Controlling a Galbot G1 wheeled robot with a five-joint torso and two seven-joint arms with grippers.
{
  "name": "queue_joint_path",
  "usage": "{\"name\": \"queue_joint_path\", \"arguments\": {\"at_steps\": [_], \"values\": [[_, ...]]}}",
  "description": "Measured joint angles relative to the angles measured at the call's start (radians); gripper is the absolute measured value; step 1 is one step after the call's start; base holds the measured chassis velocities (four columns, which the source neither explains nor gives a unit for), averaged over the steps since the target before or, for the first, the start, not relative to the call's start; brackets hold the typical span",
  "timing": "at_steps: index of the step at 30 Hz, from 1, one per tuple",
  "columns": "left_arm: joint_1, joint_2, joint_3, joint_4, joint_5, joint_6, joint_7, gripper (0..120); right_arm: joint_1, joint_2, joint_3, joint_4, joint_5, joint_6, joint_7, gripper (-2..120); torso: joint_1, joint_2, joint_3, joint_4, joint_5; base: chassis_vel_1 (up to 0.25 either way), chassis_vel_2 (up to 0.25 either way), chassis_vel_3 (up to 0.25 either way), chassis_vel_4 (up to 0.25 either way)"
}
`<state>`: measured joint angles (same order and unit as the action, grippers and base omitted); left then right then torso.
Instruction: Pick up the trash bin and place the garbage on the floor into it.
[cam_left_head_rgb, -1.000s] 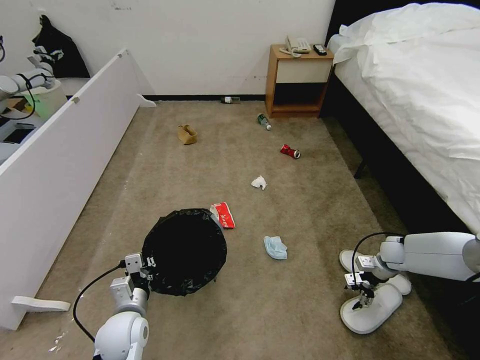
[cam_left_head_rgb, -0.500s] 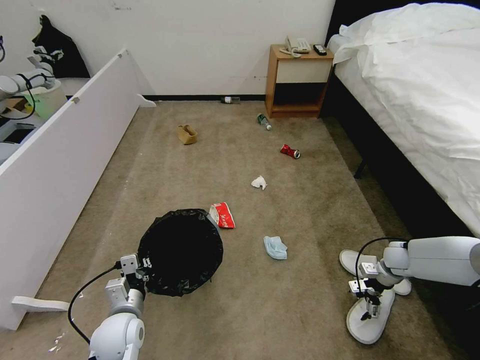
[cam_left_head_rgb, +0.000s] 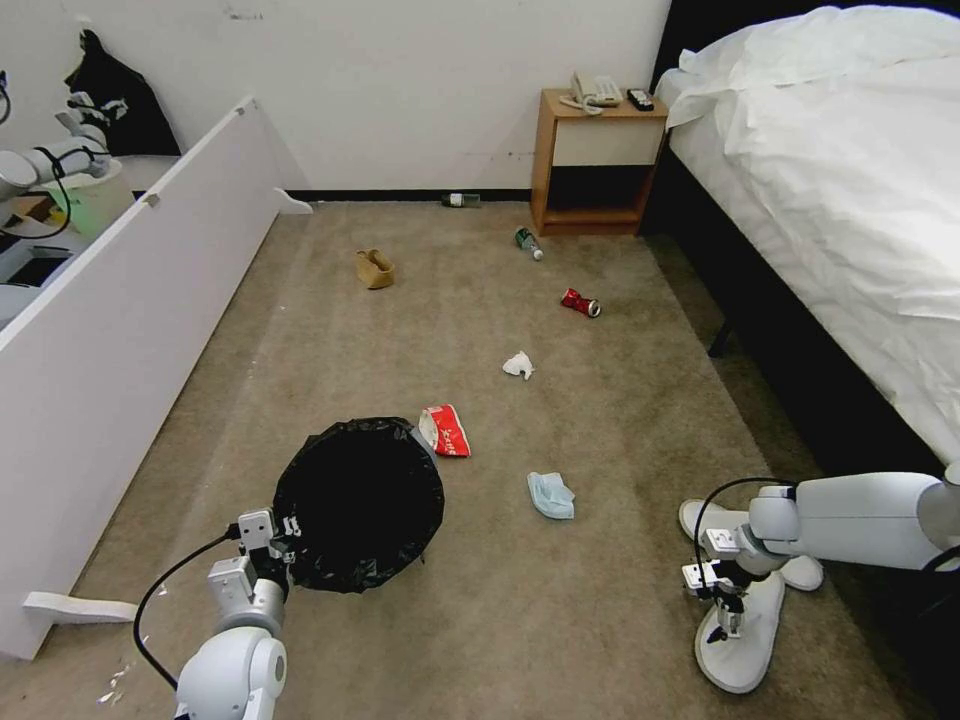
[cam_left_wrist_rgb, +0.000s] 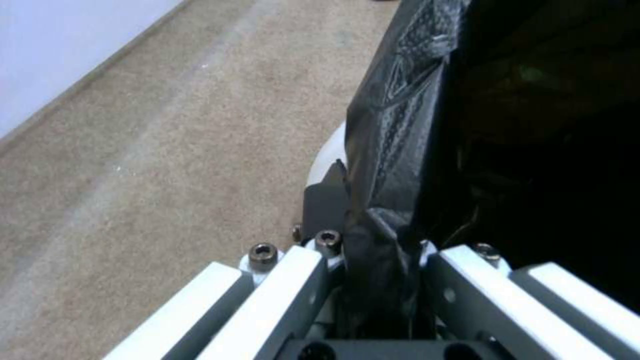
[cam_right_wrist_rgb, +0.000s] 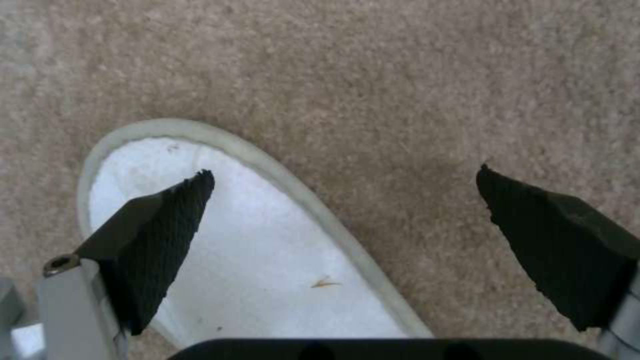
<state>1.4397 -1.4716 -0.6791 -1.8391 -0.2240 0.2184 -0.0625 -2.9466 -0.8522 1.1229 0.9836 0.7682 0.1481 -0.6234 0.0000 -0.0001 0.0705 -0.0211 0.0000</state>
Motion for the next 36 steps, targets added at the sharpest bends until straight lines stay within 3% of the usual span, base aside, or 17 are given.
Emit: {"name": "queue_joint_path", "arguments": {"at_steps": [26, 36], "values": [[0.003, 0.000, -0.007, 0.007, 0.006, -0.002, 0.000, 0, 0.027, 0.081, 0.002, 0.132, -0.057, -0.017, -0.008, 100, 0.000, 0.000, 0.000, -0.0002, -0.0001, 0.000, 0.000, 0.000, 0.000], [0.008, -0.006, -0.008, 0.009, 0.014, -0.009, 0.001, 0, 0.086, 0.119, -0.001, 0.118, -0.184, -0.015, -0.075, 100, 0.000, 0.000, 0.000, 0.0000, 0.0001, 0.000, 0.000, 0.000, 0.000]]}}
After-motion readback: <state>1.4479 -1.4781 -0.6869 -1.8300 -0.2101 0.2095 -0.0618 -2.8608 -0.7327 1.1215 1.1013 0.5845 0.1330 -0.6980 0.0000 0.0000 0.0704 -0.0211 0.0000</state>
